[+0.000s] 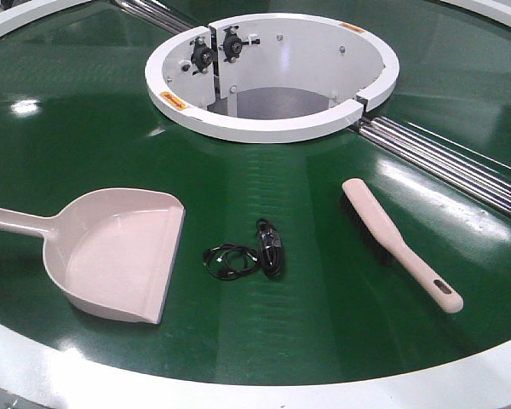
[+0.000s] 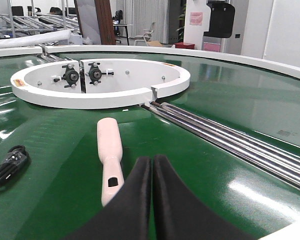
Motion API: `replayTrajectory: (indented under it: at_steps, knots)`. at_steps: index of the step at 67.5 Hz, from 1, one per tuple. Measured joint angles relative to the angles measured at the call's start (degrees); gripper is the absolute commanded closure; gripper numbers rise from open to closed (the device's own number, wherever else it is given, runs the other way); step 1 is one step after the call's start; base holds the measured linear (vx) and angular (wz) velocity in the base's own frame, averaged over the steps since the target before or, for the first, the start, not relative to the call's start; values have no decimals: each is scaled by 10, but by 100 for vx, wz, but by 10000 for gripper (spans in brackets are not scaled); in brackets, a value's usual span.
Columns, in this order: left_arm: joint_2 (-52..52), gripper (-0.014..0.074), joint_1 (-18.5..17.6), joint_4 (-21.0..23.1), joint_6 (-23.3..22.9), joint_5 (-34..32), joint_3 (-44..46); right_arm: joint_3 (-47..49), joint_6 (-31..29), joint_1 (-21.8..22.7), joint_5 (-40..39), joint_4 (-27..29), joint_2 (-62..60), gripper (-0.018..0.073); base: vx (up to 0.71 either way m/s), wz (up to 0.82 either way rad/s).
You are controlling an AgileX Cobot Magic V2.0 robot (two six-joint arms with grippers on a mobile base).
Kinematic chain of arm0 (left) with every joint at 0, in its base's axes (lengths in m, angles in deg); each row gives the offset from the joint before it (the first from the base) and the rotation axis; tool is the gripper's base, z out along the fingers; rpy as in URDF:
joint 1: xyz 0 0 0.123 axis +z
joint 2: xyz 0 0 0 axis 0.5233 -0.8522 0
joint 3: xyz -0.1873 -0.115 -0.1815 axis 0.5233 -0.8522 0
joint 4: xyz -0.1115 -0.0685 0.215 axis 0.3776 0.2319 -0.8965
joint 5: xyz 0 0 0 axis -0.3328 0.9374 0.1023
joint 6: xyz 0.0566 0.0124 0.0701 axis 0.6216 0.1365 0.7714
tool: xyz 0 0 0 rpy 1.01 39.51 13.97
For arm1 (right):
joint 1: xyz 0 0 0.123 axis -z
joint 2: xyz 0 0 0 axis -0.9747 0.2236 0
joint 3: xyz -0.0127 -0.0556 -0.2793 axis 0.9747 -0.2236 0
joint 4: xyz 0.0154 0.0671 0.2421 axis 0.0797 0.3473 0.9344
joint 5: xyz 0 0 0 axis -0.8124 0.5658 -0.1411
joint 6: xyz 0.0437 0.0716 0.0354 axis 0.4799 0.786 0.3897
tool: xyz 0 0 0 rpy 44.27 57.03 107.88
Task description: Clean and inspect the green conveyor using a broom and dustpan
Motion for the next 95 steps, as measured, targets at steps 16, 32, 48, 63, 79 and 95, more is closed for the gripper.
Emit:
replayTrajectory:
  at_steps: [16, 32, 48, 63, 79, 95]
  knots:
    - [0, 10, 0, 11, -5, 0, 0, 0, 0, 0, 0, 0, 0, 568, 0, 0]
    - [-27, 92, 0, -8, -1, 75, 84, 0, 0, 0, 0, 0, 0, 568, 0, 0]
    - [-167, 113, 0, -103, 20, 225, 305, 0, 0, 0, 0, 0, 0, 568, 0, 0]
    - [-335, 113, 0, -78, 203, 319, 463, 0, 0, 0, 0, 0, 0, 568, 0, 0]
    - [-420, 113, 0, -47, 396, 336, 493, 0, 0, 0, 0, 0, 0, 568, 0, 0]
    - [-471, 113, 0, -2, 652, 366, 493, 0, 0, 0, 0, 0, 0, 568, 0, 0]
